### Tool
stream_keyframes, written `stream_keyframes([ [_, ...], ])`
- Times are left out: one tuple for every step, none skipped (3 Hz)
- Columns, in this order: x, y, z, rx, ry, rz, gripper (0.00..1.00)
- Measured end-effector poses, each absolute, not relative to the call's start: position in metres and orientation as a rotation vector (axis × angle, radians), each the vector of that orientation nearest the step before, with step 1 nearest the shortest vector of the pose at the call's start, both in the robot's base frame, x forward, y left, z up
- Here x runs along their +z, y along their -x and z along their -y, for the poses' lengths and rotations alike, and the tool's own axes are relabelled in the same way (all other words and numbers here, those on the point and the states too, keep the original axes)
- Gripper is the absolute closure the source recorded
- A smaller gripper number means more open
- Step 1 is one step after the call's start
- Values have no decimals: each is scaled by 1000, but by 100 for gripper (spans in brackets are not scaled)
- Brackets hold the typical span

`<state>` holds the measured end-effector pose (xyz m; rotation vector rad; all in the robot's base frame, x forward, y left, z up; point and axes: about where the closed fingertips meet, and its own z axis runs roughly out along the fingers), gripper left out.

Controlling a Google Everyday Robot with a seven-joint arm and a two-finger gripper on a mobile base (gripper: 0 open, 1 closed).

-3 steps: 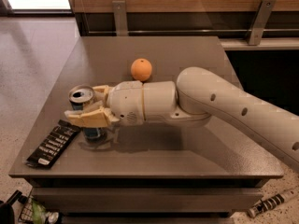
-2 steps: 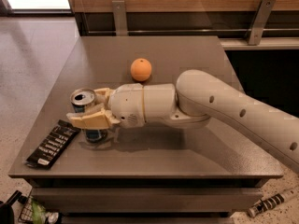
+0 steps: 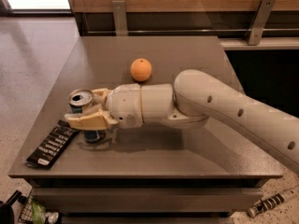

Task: Move redbull can near rxbar chocolate

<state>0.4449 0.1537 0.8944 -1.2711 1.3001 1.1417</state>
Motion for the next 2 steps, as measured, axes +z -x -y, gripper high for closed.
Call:
stream_keyframes([
  [895,-444,-155,1143,1274,-1298,19],
  [895,-443,-157,1145,1278,-1296,0],
])
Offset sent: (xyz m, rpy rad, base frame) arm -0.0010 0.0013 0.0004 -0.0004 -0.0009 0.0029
